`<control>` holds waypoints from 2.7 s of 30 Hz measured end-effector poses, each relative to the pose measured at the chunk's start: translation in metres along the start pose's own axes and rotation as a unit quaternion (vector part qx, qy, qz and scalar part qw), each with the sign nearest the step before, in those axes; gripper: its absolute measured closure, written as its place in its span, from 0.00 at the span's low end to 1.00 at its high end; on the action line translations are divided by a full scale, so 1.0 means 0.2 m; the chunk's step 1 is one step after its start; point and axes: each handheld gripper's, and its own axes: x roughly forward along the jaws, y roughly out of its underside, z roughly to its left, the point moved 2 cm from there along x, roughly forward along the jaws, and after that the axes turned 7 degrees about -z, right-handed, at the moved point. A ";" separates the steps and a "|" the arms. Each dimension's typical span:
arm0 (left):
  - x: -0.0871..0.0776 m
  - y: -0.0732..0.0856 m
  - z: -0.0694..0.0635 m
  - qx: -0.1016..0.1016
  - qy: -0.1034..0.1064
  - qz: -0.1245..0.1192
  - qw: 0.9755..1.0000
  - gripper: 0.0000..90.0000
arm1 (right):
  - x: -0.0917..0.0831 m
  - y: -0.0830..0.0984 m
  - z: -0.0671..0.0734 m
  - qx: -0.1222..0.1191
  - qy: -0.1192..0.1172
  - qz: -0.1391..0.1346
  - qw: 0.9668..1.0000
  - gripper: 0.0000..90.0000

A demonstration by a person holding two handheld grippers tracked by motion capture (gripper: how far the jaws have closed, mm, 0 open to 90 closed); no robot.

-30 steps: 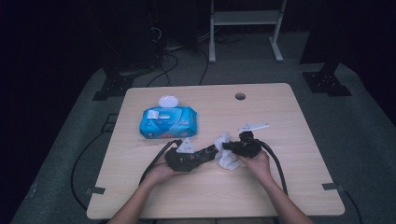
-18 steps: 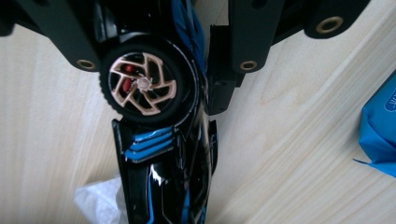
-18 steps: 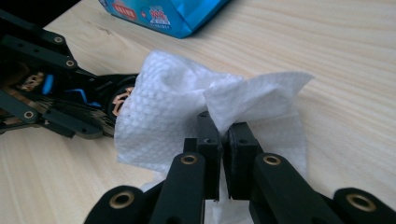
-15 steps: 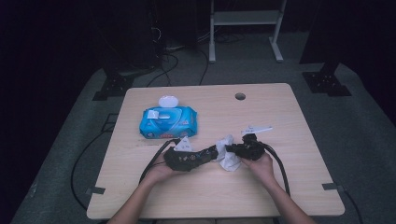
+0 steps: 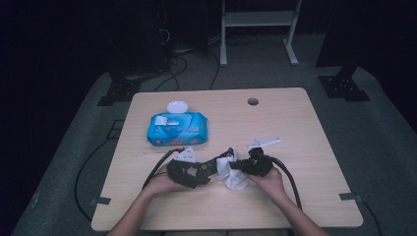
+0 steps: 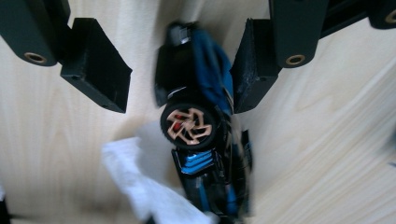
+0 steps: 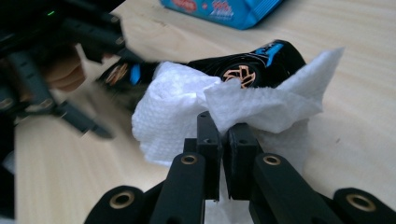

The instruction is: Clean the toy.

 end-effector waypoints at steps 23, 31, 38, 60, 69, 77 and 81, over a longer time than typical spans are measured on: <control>0.20 -0.12 -0.12 0.043 0.058 0.004 0.997 0.41 | 0.14 -0.13 -0.09 -0.016 -0.007 0.018 1.000 0.95; 0.11 -0.14 -0.08 0.055 0.027 -0.011 0.998 0.36 | 0.00 -0.12 -0.15 -0.011 0.015 -0.005 1.000 0.95; 0.00 -0.14 0.06 0.055 -0.029 -0.030 0.998 0.28 | -0.26 -0.09 -0.10 -0.021 0.015 -0.031 0.999 0.95; 0.11 -0.12 0.22 0.049 -0.072 -0.033 0.996 0.18 | -0.32 0.15 0.07 -0.026 -0.009 0.030 0.999 0.95; 0.13 -0.12 0.22 0.048 -0.074 -0.025 0.996 0.19 | -0.30 0.14 0.07 -0.022 -0.001 0.024 0.999 0.95; 0.14 -0.13 0.21 0.047 -0.068 -0.032 0.996 0.19 | -0.27 0.16 0.10 -0.041 -0.002 0.032 0.999 0.94; 0.14 -0.13 0.21 0.046 -0.064 -0.034 0.996 0.20 | -0.23 0.18 0.09 -0.044 0.006 0.043 0.998 0.94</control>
